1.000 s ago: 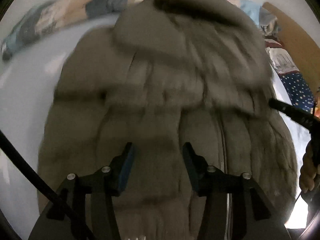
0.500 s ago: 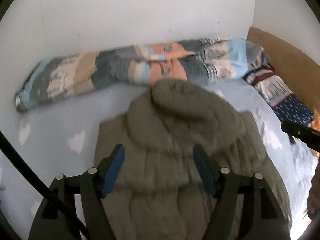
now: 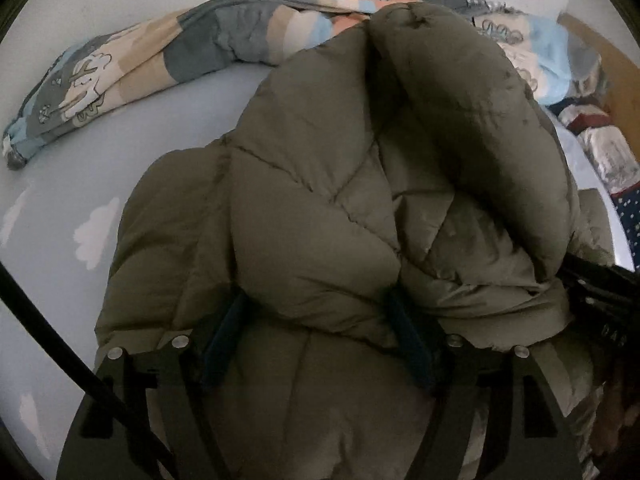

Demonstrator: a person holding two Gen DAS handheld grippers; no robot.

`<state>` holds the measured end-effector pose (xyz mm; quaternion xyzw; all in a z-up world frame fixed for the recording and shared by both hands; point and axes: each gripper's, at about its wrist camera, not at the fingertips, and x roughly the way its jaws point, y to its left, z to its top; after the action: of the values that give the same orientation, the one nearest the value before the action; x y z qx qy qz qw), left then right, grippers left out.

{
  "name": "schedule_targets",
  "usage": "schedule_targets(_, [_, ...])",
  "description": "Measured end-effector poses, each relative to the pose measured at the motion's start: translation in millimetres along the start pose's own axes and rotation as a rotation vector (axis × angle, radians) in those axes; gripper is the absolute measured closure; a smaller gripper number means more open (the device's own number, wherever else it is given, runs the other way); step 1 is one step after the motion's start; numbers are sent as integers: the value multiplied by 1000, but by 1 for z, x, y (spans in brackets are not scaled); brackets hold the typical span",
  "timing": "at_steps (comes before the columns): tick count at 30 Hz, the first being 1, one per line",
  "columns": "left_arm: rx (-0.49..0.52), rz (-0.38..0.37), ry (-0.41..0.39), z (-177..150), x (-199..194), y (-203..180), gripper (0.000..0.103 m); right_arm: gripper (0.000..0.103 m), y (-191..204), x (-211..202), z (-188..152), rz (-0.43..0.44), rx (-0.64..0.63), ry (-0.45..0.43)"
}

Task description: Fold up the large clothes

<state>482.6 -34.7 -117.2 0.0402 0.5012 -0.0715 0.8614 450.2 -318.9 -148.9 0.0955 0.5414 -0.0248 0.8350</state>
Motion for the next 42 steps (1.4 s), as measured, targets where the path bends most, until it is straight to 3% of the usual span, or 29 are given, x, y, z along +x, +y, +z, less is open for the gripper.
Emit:
schedule_targets(4, [-1,-34,-35,-5,-33,5,30,52,10,-19,6,-49,-23,-7])
schedule_targets(8, [-40,-83,-139,-53,-98,19,31,47,7,-87,-13,15,-15,-107])
schedule_targets(9, [-46,-83,-150,-65,-109,19,31,43,8,-107,-26,31,-7,-127])
schedule_targets(13, [-56,-116,-129,-135,-146,13,30,41,18,-158,-96,87,20,-144])
schedule_targets(16, [-39,-113,-86,-187,-166,2,30,41,27,-177,-146,72,26,-112])
schedule_targets(21, [-40,-64,-89,-275,-195,3,30,41,38,-198,-228,41,38,-88])
schedule_targets(25, [-57,-39,-35,-330,-188,8,30,41,39,-204,-291,-3,97,-63])
schedule_targets(30, [30,37,-39,-343,-171,0,30,41,48,-189,-333,-55,82,13])
schedule_targets(32, [36,59,-48,-342,-165,-2,25,41,46,-178,-337,-92,73,43])
schedule_targets(42, [39,79,-95,-349,-158,-4,18,38,40,-170,-345,-70,94,42])
